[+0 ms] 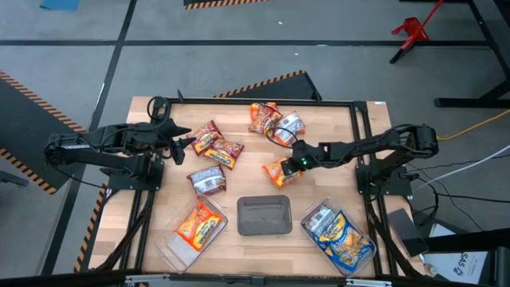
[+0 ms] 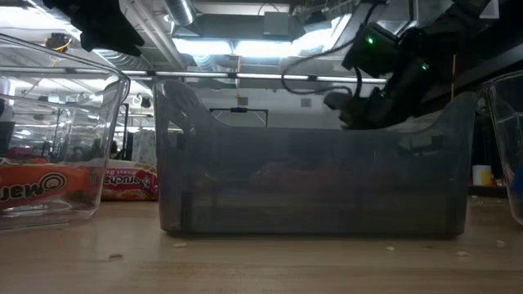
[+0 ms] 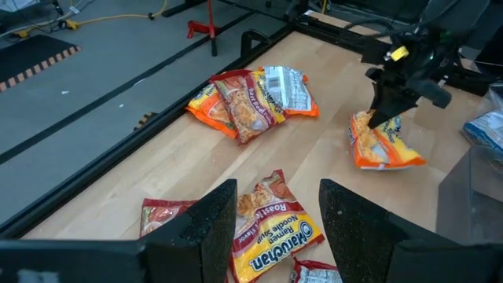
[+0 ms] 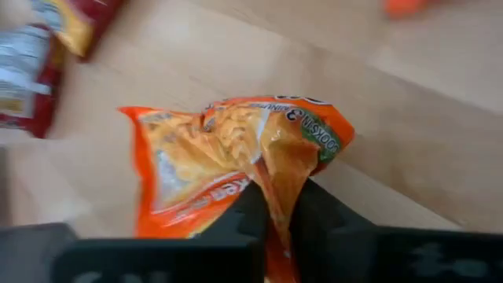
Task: Sort Maruchan noodles
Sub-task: Put the orange noodle pack into the left transparent bin
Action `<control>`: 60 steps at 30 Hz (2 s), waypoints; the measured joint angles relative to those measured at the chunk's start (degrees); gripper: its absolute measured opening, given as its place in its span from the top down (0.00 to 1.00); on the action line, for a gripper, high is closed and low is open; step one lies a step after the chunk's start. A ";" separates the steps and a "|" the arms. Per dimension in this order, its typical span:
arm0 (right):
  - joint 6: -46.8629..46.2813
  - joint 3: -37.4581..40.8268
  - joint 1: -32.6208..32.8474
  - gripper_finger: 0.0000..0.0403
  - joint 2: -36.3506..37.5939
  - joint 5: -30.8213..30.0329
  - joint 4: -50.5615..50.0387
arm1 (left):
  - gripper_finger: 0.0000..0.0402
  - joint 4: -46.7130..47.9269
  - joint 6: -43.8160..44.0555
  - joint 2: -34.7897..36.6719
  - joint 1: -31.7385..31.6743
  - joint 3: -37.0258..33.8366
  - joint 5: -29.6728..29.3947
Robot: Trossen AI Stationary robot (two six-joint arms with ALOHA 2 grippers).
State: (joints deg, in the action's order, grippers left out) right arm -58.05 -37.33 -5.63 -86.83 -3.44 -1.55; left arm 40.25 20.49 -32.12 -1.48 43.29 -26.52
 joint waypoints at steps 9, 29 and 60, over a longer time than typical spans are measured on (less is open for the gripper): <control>9.49 -12.52 -1.26 0.99 0.11 1.04 -0.63 | 0.56 0.00 0.01 0.00 0.00 0.00 -0.02; 25.48 -54.11 11.81 1.00 -21.28 10.20 -1.56 | 0.56 0.03 -0.04 0.00 0.02 0.00 -3.17; 17.41 -77.96 18.86 0.97 -48.26 8.97 -1.04 | 0.56 0.11 3.17 0.00 0.00 0.00 -6.10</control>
State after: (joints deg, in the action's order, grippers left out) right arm -40.64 -115.28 13.23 -135.09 5.52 -2.59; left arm 40.36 23.66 -32.12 -1.48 43.29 -32.62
